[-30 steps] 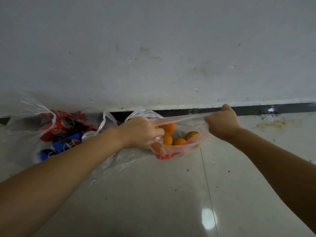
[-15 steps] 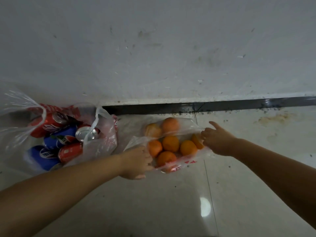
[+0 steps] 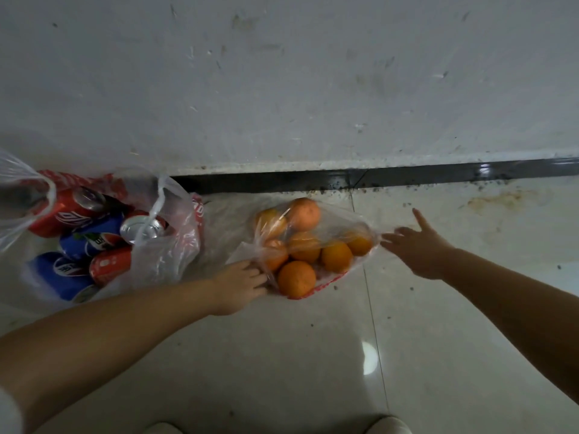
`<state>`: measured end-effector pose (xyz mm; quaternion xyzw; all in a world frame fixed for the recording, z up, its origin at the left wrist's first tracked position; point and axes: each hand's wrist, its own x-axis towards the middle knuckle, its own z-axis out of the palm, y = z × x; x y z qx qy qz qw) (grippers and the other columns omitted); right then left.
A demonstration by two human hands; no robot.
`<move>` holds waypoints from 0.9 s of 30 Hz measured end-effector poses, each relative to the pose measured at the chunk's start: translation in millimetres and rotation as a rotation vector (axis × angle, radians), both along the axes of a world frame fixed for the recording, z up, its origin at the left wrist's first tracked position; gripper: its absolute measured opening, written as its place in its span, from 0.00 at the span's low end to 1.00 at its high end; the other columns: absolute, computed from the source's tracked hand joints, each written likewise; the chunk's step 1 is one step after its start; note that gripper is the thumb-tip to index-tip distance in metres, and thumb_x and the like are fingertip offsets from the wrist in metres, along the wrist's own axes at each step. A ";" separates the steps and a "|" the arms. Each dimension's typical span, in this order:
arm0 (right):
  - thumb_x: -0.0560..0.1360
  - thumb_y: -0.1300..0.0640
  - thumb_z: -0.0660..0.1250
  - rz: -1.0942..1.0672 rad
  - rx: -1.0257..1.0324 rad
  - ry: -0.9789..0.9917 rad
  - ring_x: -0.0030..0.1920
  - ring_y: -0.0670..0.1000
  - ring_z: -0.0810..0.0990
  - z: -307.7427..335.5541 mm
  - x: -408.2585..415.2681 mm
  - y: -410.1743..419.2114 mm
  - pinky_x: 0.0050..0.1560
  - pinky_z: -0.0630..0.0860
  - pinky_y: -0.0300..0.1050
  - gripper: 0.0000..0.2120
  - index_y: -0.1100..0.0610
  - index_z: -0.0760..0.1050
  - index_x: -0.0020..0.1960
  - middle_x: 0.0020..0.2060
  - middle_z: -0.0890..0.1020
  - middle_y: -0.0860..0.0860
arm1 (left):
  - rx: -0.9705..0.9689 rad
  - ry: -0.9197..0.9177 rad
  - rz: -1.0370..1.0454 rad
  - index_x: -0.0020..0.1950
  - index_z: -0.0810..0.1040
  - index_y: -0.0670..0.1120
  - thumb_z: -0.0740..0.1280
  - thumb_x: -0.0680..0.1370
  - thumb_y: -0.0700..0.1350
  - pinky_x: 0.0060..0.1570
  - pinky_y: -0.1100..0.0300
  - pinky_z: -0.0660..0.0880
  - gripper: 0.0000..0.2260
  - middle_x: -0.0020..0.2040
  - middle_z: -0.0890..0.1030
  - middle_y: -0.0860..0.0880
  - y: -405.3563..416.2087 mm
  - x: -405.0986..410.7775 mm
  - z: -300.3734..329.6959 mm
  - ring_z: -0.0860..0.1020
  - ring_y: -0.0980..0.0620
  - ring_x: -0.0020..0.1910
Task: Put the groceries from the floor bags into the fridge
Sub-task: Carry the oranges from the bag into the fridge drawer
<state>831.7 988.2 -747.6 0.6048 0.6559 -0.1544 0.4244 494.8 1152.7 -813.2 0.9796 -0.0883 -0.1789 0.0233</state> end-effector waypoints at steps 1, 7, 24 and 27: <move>0.78 0.60 0.58 -0.078 0.004 0.008 0.76 0.51 0.55 -0.2 3.4 4.1 0.73 0.39 0.68 0.30 0.49 0.51 0.77 0.77 0.56 0.47 | 0.010 0.058 0.037 0.54 0.81 0.51 0.65 0.72 0.51 0.60 0.53 0.73 0.13 0.52 0.81 0.50 2.4 -2.8 1.4 0.79 0.50 0.53; 0.80 0.52 0.59 -0.915 0.192 0.675 0.70 0.57 0.67 1.4 -27.1 52.3 0.70 0.62 0.51 0.25 0.57 0.59 0.75 0.71 0.68 0.55 | -0.237 0.141 0.774 0.63 0.73 0.49 0.53 0.81 0.55 0.63 0.53 0.70 0.17 0.63 0.76 0.47 31.8 3.3 22.1 0.74 0.51 0.60; 0.74 0.48 0.68 -1.195 0.482 0.819 0.53 0.55 0.77 -53.7 -30.3 113.6 0.53 0.75 0.48 0.21 0.52 0.68 0.65 0.54 0.77 0.55 | -0.970 -0.109 1.690 0.69 0.68 0.46 0.55 0.82 0.51 0.49 0.55 0.74 0.18 0.57 0.77 0.44 47.0 76.5 4.2 0.76 0.50 0.49; 0.75 0.48 0.65 -0.954 0.415 0.798 0.65 0.58 0.69 -56.7 -36.0 120.9 0.63 0.68 0.53 0.25 0.47 0.64 0.70 0.62 0.74 0.57 | -1.035 -0.146 1.843 0.55 0.75 0.47 0.56 0.82 0.48 0.43 0.58 0.73 0.10 0.43 0.76 0.48 56.4 82.7 2.9 0.75 0.52 0.40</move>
